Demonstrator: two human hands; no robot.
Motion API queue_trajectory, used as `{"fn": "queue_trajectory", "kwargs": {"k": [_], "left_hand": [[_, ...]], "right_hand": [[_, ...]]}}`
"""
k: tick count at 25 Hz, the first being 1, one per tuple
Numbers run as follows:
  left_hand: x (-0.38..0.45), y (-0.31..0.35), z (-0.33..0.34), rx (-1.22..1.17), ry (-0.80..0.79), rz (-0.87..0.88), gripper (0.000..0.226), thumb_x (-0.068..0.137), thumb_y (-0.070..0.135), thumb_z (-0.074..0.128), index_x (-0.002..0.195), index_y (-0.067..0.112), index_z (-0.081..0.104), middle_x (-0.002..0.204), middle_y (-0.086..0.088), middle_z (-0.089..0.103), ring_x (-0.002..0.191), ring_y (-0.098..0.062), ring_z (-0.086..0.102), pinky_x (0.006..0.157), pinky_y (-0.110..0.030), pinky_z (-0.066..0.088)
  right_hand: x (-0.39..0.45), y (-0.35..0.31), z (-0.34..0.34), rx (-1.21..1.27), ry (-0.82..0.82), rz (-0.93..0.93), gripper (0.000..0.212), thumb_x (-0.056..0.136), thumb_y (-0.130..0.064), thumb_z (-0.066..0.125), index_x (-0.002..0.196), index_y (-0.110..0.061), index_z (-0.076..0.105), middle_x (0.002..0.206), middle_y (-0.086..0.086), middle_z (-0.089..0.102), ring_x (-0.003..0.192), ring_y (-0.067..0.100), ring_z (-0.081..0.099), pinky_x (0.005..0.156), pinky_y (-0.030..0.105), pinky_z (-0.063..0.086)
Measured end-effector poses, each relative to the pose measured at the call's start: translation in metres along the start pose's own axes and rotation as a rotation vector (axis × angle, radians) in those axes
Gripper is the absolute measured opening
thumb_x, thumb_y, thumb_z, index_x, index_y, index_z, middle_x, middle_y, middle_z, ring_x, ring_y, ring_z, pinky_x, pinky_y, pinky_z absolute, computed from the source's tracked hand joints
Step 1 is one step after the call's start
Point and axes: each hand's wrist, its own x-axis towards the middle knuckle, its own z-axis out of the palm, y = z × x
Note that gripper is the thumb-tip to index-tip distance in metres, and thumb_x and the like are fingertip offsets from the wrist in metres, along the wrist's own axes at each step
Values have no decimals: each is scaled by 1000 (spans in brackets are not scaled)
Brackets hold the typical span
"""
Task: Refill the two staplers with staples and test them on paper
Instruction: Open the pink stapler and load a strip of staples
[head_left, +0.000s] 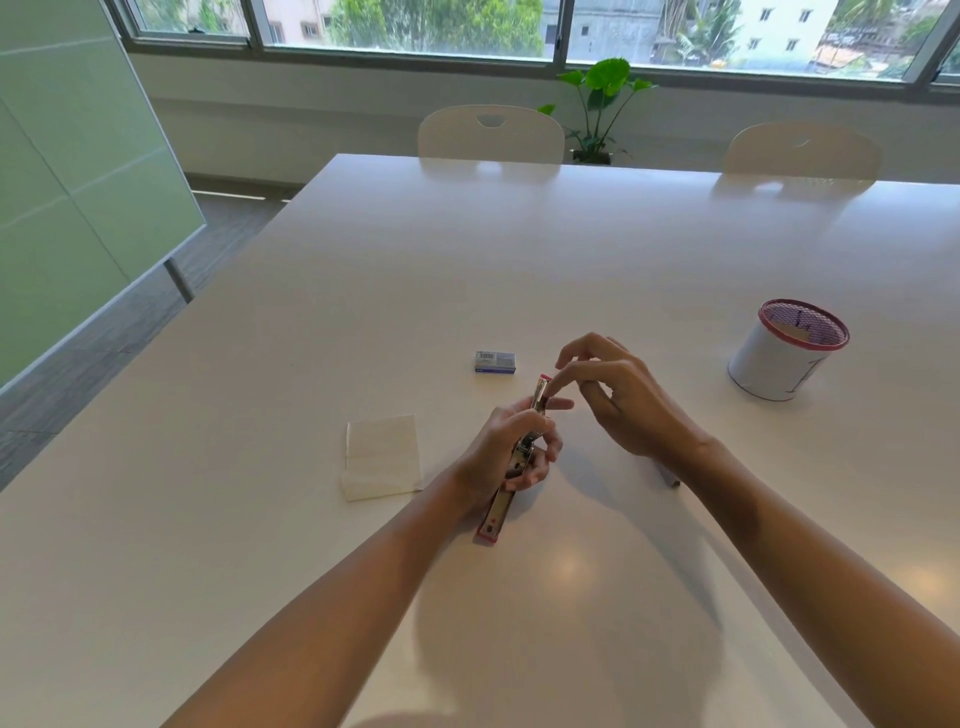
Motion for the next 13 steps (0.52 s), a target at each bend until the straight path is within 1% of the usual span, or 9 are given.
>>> {"fn": "queue_trajectory", "kwargs": {"k": [3, 8, 10, 13], "left_hand": [[1, 0, 0, -11, -7, -10, 64, 80, 34, 58, 135, 5, 45, 73, -7, 52, 37, -9, 43, 33, -16, 33], [1, 2, 3, -22, 1, -37, 66, 78, 32, 58, 135, 4, 43, 72, -7, 51, 37, -11, 43, 32, -18, 30], [1, 2, 4, -18, 16, -43, 61, 84, 34, 54, 136, 5, 43, 72, -6, 52, 38, -11, 44, 33, -19, 30], [0, 2, 4, -8, 42, -63, 52, 95, 37, 42, 136, 5, 46, 72, -6, 53, 39, -11, 45, 34, -19, 30]], "right_hand": [[1, 5, -4, -68, -4, -31, 33, 98, -5, 47, 97, -21, 76, 112, -3, 59, 102, 10, 51, 82, 12, 38], [1, 9, -3, -93, -1, -22, 32, 98, -7, 51, 100, -26, 76, 112, -6, 60, 101, 8, 51, 82, 16, 42], [-1, 9, -1, -62, 26, -9, 31, 99, -7, 50, 101, -24, 76, 109, -6, 60, 101, 7, 53, 82, 14, 41], [-2, 7, 1, 29, 120, 38, 30, 99, -7, 49, 102, -22, 74, 107, -7, 60, 98, 2, 56, 80, 6, 39]]}}
